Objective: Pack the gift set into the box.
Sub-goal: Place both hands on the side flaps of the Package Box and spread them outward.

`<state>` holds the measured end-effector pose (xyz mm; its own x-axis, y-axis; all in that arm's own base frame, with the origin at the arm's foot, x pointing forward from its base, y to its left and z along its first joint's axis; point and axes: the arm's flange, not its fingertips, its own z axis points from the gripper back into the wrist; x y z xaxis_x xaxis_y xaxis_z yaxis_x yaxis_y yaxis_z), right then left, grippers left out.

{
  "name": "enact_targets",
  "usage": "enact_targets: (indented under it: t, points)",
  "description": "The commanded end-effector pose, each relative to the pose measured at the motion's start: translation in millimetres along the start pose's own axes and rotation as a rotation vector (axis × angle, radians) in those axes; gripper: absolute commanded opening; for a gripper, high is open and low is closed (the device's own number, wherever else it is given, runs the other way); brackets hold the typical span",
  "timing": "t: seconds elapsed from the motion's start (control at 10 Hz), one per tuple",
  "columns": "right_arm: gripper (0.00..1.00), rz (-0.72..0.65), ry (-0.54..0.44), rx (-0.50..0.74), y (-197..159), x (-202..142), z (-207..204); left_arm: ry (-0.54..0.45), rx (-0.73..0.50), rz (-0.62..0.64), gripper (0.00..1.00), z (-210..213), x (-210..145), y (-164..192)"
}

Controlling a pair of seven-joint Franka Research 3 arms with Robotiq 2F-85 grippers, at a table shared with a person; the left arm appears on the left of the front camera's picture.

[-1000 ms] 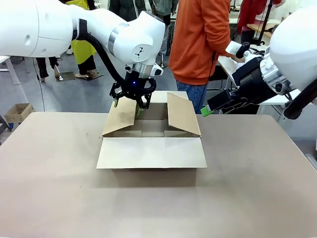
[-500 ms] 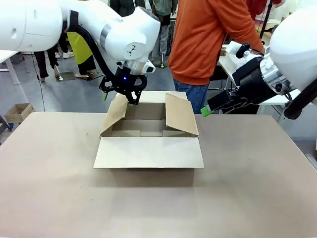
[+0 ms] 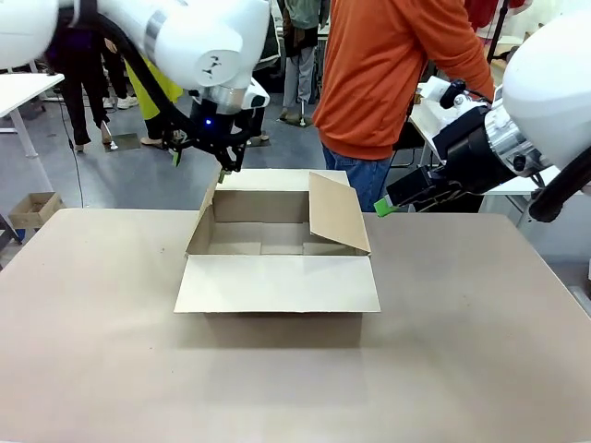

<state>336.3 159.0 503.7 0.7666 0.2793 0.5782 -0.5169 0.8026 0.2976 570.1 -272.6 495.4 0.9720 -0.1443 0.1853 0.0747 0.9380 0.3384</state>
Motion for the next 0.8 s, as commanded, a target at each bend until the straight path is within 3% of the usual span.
enact_targets:
  t: [0.0, 0.3, 0.5, 0.7]
  points:
    - [1.0, -0.005, -0.021, 0.006, 1.9, 2.0, -3.1, -0.038, -0.125, -0.007, 1.0, -13.3, -25.1, 38.9]
    - [1.0, -0.005, -0.021, 0.006, 1.9, 2.0, -3.1, 0.013, -0.269, 0.037, 1.0, -44.0, -52.2, 94.2]
    - [1.0, -0.005, -0.021, 0.006, 1.9, 2.0, -3.1, -0.014, -0.371, 0.101, 1.0, -61.1, -73.8, 124.6]
    - [1.0, -0.005, -0.021, 0.006, 1.9, 2.0, -3.1, 0.026, -0.474, 0.118, 1.0, -94.9, -81.1, 134.4]
